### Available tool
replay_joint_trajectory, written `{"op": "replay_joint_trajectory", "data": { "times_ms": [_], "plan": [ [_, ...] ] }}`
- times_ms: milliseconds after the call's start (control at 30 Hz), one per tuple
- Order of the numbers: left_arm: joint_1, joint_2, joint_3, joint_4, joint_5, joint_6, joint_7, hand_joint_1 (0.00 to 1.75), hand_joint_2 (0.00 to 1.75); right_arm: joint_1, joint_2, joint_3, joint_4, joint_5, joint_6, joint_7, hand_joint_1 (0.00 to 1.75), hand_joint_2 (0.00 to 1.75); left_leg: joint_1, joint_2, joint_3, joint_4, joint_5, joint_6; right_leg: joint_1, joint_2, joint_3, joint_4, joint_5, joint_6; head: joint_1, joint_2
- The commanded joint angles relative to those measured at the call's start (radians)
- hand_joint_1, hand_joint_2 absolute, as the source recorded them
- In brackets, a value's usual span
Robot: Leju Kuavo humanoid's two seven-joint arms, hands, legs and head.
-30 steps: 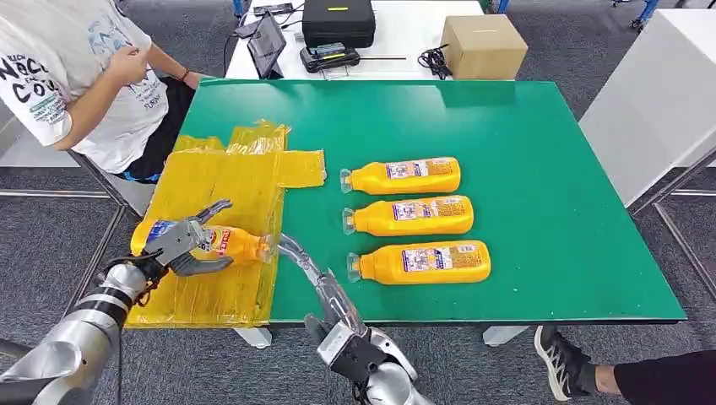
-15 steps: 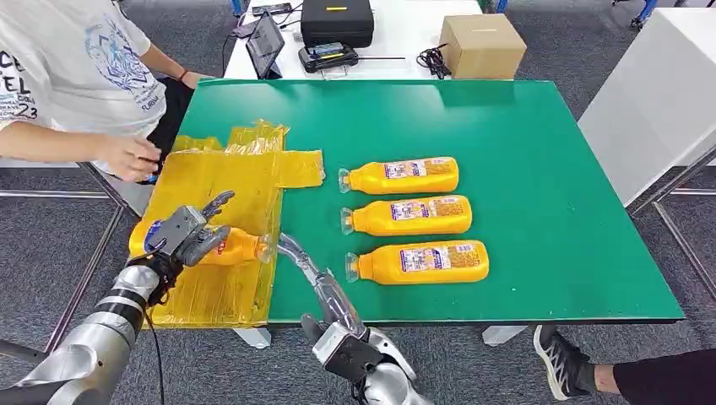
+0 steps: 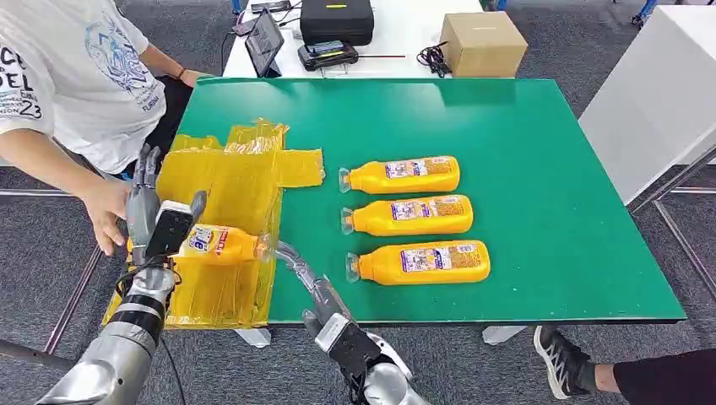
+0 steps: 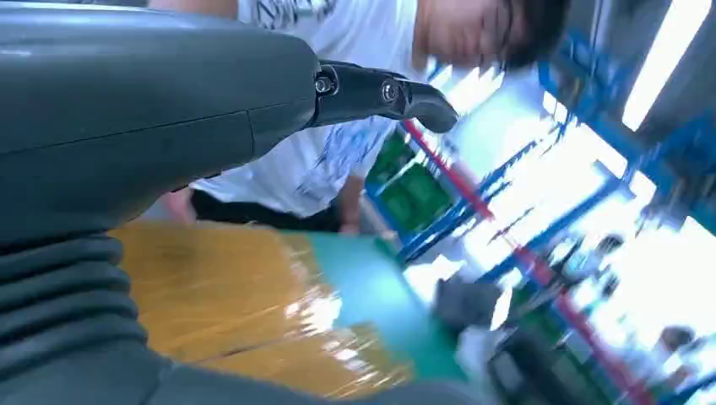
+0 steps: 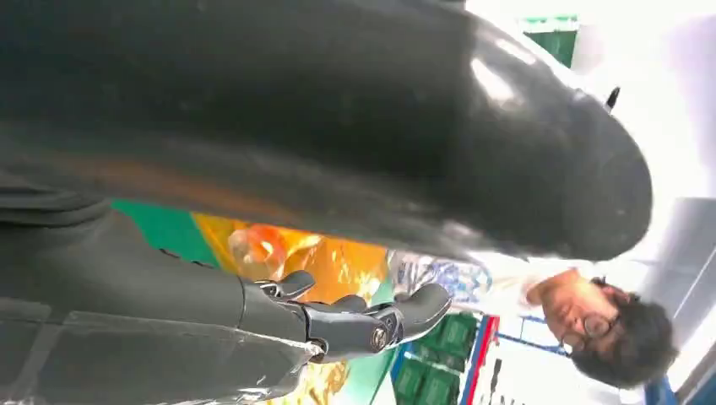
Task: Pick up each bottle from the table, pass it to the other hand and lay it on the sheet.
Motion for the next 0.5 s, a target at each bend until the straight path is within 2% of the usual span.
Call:
{"op": "replay_joint_trajectory", "data": {
  "times_ms": [33, 100, 133, 233, 300, 367, 400, 500],
  "plan": [
    [0.033, -0.027, -0.072, -0.176, 0.038, 0.01, -0.019, 0.0, 1.75, -0.013, -0.022, 0.02, 0.057, -0.002, -0.013, -0.004, 0.0, 0.0, 0.001, 0.0, 0.003, -0.001, -0.002, -0.001, 0.001, -0.001, 0.004, -0.001, -0.002, -0.001, 0.0, 0.0],
    [0.064, -0.034, -0.067, -0.273, 0.14, 0.003, -0.019, 0.0, 1.75, -0.001, -0.025, 0.007, 0.028, 0.009, -0.044, -0.008, 0.0, 0.0, 0.001, 0.0, 0.004, -0.001, -0.001, -0.001, 0.001, 0.0, 0.004, -0.001, -0.001, -0.002, 0.0, 0.0],
    [0.078, -0.044, -0.056, -0.318, 0.206, -0.023, -0.019, 0.0, 1.75, 0.005, -0.034, -0.001, 0.004, 0.036, -0.077, -0.009, 0.0, 1.75, 0.001, 0.001, 0.001, 0.0, -0.001, -0.001, 0.001, 0.0, 0.001, -0.001, -0.001, -0.001, 0.0, 0.0],
    [0.113, -0.092, 0.0, -0.403, 0.36, -0.172, -0.019, 0.0, 1.75, 0.045, -0.052, -0.043, -0.101, 0.129, -0.176, -0.006, 0.0, 1.75, 0.001, 0.001, 0.003, 0.0, -0.002, -0.001, 0.001, 0.0, 0.003, -0.001, -0.002, -0.001, 0.0, 0.0],
    [0.143, -0.124, 0.037, -0.43, 0.434, -0.231, -0.019, 0.0, 1.75, 0.052, -0.092, -0.089, -0.167, 0.227, -0.265, 0.045, 0.0, 1.75, 0.001, -0.001, 0.002, 0.0, -0.002, -0.001, 0.001, -0.002, 0.002, 0.0, -0.003, -0.001, 0.0, 0.0],
    [0.176, -0.134, 0.044, -0.438, 0.433, -0.229, -0.019, 0.0, 1.75, 0.055, -0.124, -0.138, -0.212, 0.299, -0.342, 0.045, 0.0, 1.75, 0.0, -0.002, 0.003, 0.0, -0.002, 0.0, 0.0, -0.002, 0.003, -0.001, -0.002, -0.001, 0.0, 0.0],
    [0.222, -0.121, -0.008, -0.481, 0.287, -0.12, -0.019, 0.0, 1.75, 0.066, -0.133, -0.175, -0.264, 0.316, -0.356, 0.037, 0.0, 1.75, 0.0, 0.0, 0.002, -0.001, -0.002, 0.0, 0.0, 0.0, 0.002, -0.001, -0.001, 0.0, -0.001, 0.0],
    [0.315, -0.156, -0.031, -0.53, 0.307, -0.137, -0.019, 0.0, 1.75, 0.069, -0.157, -0.203, -0.324, 0.455, -0.422, 0.083, 0.0, 1.75, -0.001, 0.001, 0.005, -0.001, -0.003, 0.0, 0.0, 0.0, 0.006, -0.002, -0.002, 0.0, 0.0, 0.0]
  ]
}}
